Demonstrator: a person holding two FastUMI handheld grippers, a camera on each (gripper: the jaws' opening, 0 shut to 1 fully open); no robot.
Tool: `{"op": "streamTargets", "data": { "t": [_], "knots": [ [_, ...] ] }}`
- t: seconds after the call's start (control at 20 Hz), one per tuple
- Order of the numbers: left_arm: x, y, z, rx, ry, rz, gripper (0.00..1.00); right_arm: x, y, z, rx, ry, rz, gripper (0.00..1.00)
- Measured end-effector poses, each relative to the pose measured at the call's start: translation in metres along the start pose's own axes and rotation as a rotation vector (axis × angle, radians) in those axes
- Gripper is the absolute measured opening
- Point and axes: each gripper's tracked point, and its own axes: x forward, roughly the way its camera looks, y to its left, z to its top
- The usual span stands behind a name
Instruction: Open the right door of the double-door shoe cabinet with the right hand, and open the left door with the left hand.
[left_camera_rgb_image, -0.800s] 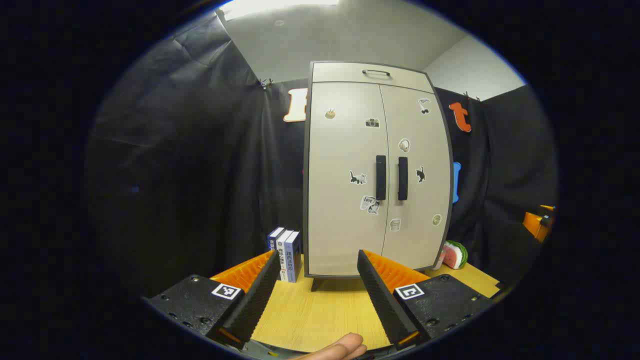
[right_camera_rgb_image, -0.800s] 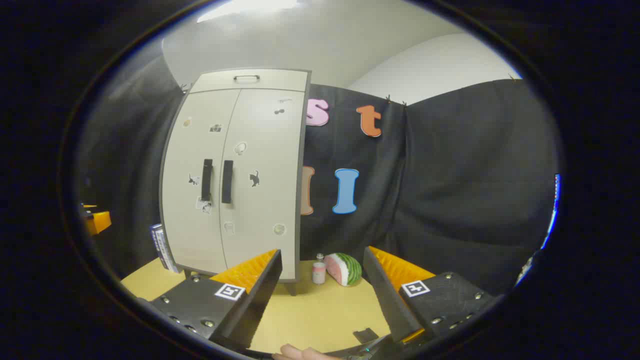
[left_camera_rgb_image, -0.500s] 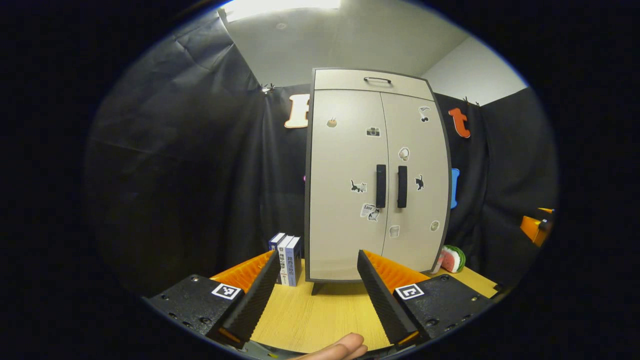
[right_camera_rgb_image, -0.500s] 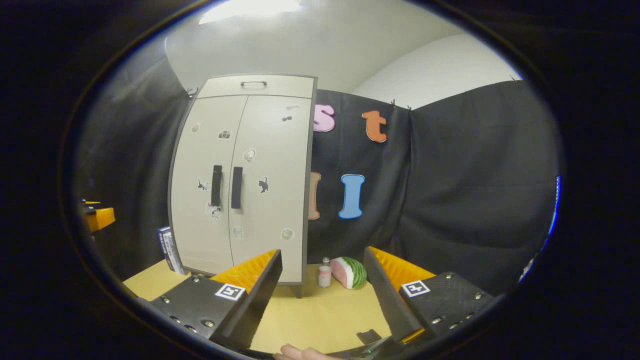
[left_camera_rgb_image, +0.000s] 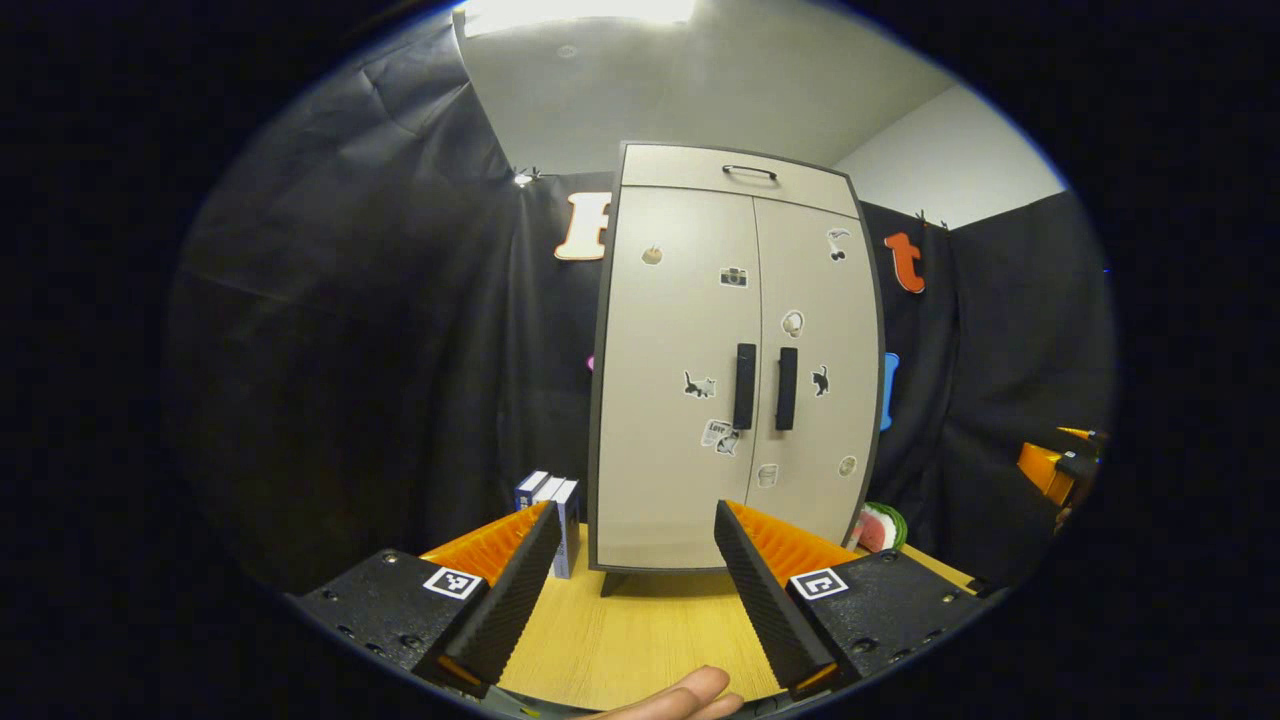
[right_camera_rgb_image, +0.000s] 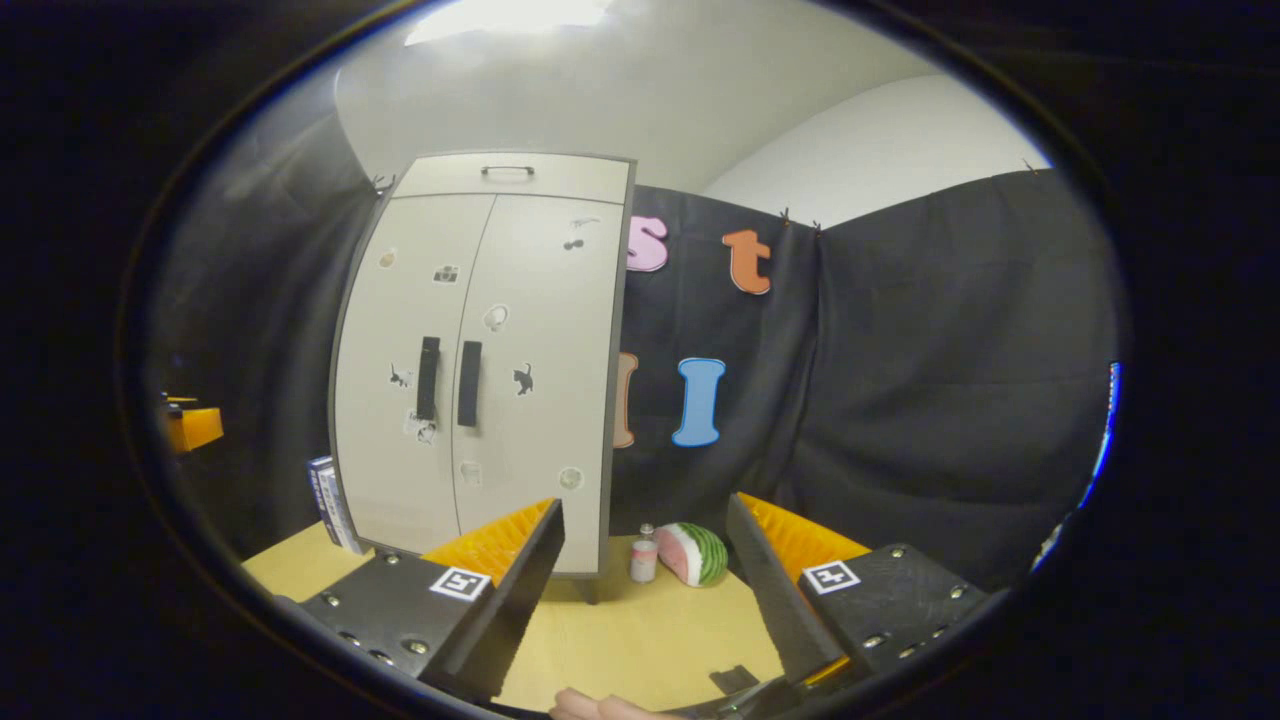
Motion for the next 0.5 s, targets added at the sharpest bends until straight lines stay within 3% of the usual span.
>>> {"op": "streamTargets", "data": {
  "t": [0.1, 0.25, 0.3, 0.5],
  "knots": [
    [0.004, 0.000, -0.004, 0.000, 0.001, -0.006, 0.96, 0.007, 0.010, -0.006, -0.015, 0.013, 0.017, 1.00],
    [0.010, 0.000, -0.007, 0.011, -0.009, -0.003, 0.93, 0.025, 0.030, -0.010, 0.000, 0.024, 0.045, 0.94],
    [0.012, -0.001, -0.007, 0.012, -0.013, -0.005, 0.96, 0.033, 0.038, -0.008, 0.000, 0.023, 0.057, 0.98],
    [0.014, -0.001, -0.009, 0.010, -0.027, -0.027, 0.96, 0.071, 0.069, -0.001, 0.002, 0.022, 0.087, 0.94]
  ]
}}
